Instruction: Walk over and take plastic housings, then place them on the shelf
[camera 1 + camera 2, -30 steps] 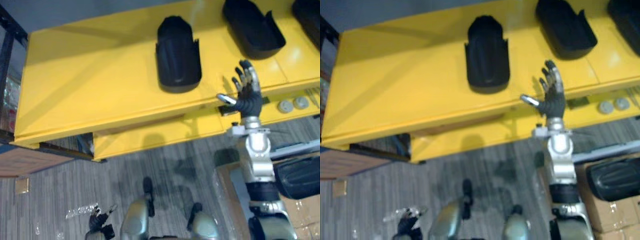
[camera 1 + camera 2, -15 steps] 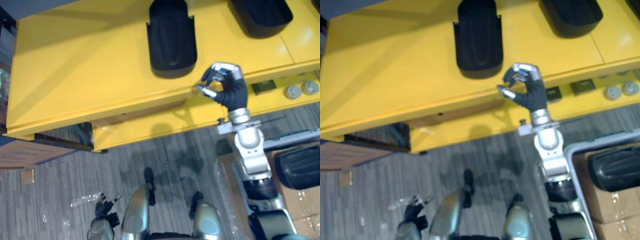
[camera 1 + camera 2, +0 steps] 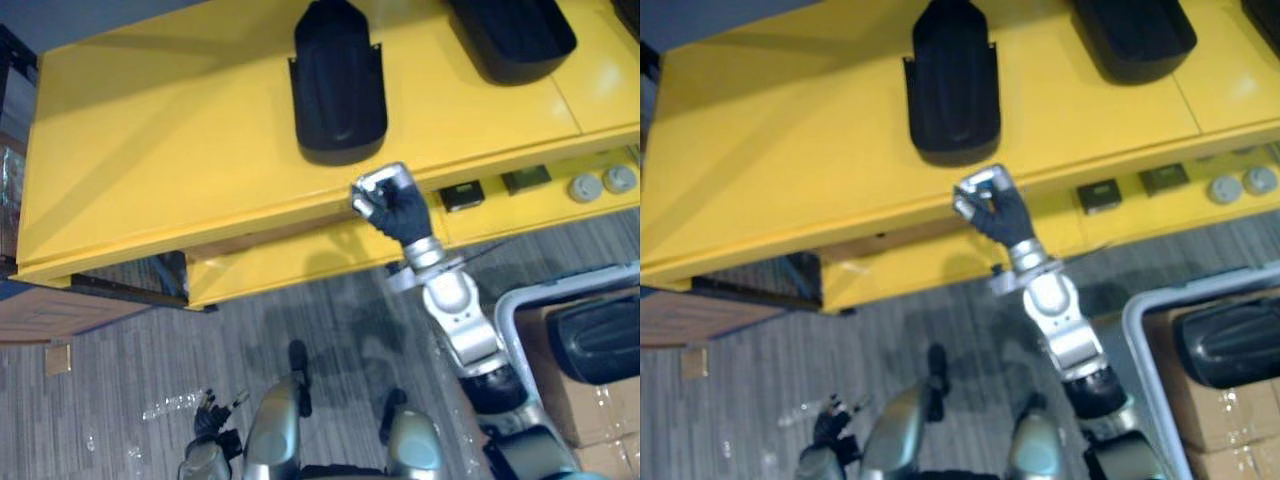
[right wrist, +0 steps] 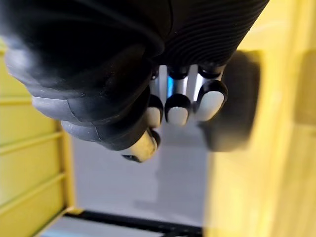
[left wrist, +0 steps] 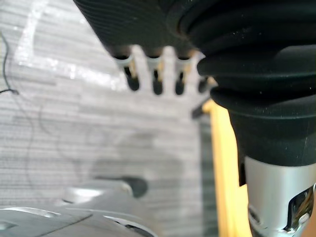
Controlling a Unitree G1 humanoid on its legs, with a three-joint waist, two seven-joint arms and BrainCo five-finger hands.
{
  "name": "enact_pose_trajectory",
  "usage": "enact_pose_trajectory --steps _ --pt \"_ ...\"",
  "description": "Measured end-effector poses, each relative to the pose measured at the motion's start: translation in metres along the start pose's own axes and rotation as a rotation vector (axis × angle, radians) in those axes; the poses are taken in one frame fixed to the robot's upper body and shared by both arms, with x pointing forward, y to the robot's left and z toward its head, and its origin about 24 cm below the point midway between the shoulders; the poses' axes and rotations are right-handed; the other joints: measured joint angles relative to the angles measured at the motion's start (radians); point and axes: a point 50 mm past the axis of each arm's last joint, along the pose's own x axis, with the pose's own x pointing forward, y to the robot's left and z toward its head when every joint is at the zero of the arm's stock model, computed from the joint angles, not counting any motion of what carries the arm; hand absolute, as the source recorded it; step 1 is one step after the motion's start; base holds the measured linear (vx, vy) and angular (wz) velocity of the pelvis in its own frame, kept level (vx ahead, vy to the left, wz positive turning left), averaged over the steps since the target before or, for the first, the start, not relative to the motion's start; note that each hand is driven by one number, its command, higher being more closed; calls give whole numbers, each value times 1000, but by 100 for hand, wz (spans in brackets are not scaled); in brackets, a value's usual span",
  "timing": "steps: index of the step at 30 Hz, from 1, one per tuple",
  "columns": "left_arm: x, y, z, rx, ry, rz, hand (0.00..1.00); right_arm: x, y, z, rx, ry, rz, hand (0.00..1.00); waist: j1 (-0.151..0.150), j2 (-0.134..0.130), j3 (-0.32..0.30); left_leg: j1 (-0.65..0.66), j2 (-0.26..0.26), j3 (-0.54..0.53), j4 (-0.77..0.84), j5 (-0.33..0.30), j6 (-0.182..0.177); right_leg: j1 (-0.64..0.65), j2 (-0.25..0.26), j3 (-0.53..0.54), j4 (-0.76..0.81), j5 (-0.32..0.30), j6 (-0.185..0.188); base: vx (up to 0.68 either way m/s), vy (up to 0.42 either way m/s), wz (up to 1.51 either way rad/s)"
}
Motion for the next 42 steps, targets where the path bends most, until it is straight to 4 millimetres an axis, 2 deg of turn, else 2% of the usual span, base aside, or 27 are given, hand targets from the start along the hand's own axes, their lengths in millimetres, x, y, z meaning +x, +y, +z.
enact_pose_trajectory --steps 8,14,23,28,34,36,37,42 --pt "0 -1 0 6 -1 -4 0 16 -9 -15 -31 65 -68 100 5 6 3 -10 -7 -27 15 -1 1 25 1 -30 -7 3 4 -4 -7 12" --pt "-1 -4 -1 4 2 -13 0 32 -31 -14 -59 67 -158 100 13 46 23 -11 -10 -44 30 -4 6 35 -4 -45 6 0 3 -28 -7 5" --pt "-6 2 -13 16 57 -3 0 39 -50 -8 -100 51 -219 100 19 49 24 -10 -19 -60 36 -1 2 29 -20 -57 55 -38 5 -21 -18 6" --pt "-5 0 -9 12 39 -10 0 42 -60 -15 -123 94 -241 100 26 49 24 -10 -19 -60 37 -1 2 30 -20 -57 58 -38 5 0 0 0" --pt "-5 -1 -7 10 33 -14 0 54 -71 -17 -150 125 -254 100 33 56 22 -10 -21 -66 41 -1 3 32 -22 -60 67 -39 4 -5 -1 1" --pt "-5 -2 -8 16 34 -19 0 54 -80 -17 -139 135 -282 100 37 65 19 -10 -27 -70 42 0 5 32 -29 -67 72 -45 6 -44 -2 9" --pt "-6 -5 -9 30 36 -35 0 55 -85 -17 -136 139 -291 100 40 78 19 -10 -29 -74 42 2 6 33 -33 -74 76 -46 6 -49 -1 10" --pt "-7 -7 -10 35 44 -42 0 63 -90 -17 -146 151 -297 100 47 99 18 -11 -29 -79 40 7 5 30 -33 -77 86 -50 3 -33 -10 3"
